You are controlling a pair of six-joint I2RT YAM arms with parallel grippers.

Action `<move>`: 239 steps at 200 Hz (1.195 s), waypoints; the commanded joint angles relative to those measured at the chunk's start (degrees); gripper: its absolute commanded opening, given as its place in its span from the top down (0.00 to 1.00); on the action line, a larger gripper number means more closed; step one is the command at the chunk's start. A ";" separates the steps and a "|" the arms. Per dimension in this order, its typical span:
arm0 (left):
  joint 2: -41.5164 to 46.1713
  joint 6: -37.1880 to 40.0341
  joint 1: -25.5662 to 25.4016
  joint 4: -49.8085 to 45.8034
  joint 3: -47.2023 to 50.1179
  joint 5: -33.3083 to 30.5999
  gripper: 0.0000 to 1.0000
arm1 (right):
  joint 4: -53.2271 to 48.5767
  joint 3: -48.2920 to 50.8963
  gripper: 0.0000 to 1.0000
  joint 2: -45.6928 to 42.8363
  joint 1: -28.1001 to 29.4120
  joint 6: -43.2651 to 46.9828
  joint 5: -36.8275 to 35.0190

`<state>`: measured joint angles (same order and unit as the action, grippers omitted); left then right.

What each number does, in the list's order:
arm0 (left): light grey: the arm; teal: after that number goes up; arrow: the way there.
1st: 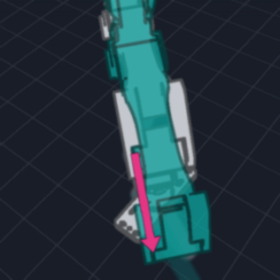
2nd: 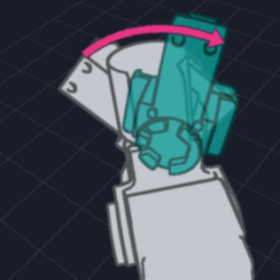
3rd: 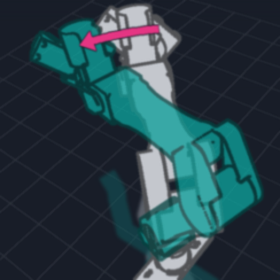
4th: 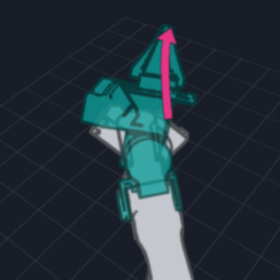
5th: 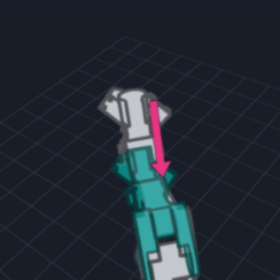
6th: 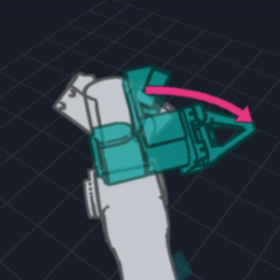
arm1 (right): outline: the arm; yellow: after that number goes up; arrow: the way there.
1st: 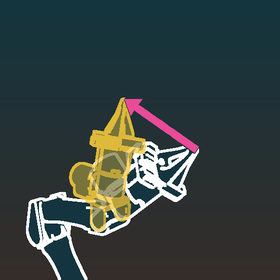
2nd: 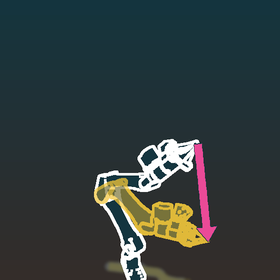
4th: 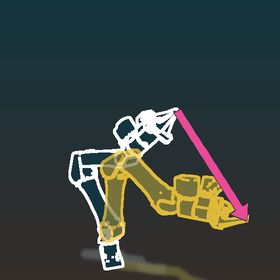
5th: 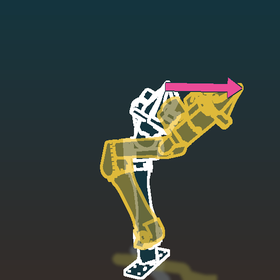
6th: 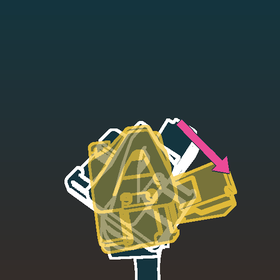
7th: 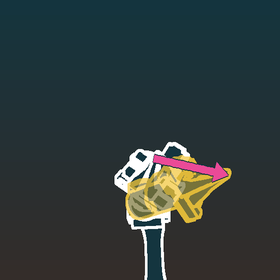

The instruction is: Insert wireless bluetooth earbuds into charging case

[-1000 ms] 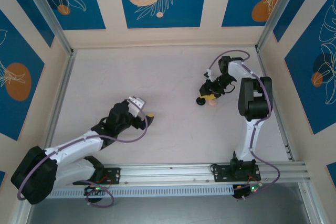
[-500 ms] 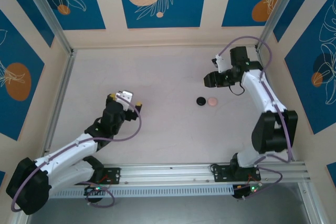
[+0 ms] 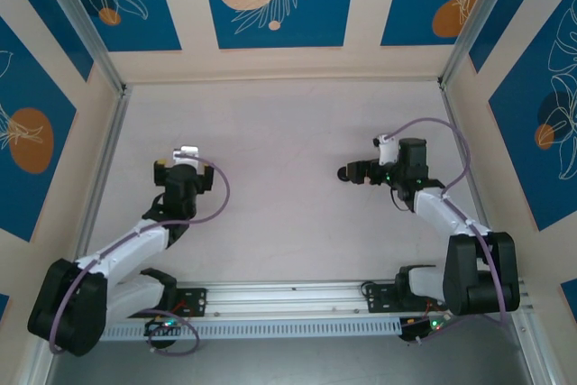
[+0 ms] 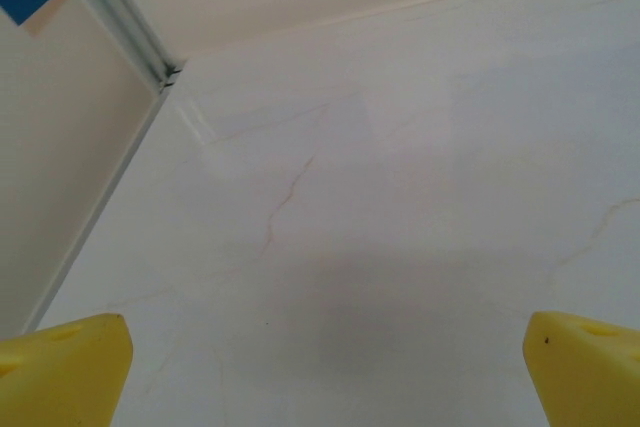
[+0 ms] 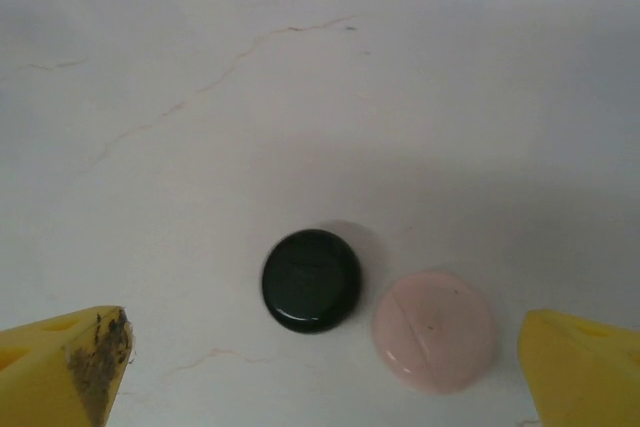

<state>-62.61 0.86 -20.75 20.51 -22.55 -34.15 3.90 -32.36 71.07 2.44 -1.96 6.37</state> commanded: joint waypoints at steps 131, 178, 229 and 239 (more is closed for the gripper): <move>-23.79 3.07 11.09 39.34 4.95 12.93 0.00 | 43.21 9.09 0.01 15.59 -3.07 -0.65 -1.69; -28.10 1.85 12.94 36.69 1.86 16.38 0.00 | 42.06 8.17 0.01 16.42 -4.33 -3.71 -5.38; -26.61 -0.88 16.02 35.39 2.42 20.97 0.00 | 41.81 8.35 0.01 16.16 -3.76 -3.46 -6.46; -26.75 -0.71 16.01 35.80 2.59 21.13 0.00 | 41.94 8.34 0.01 16.19 -3.76 -3.45 -6.46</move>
<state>-89.73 1.32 -5.10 55.48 -19.66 -15.33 44.21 -23.22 87.33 -1.52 -4.97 1.43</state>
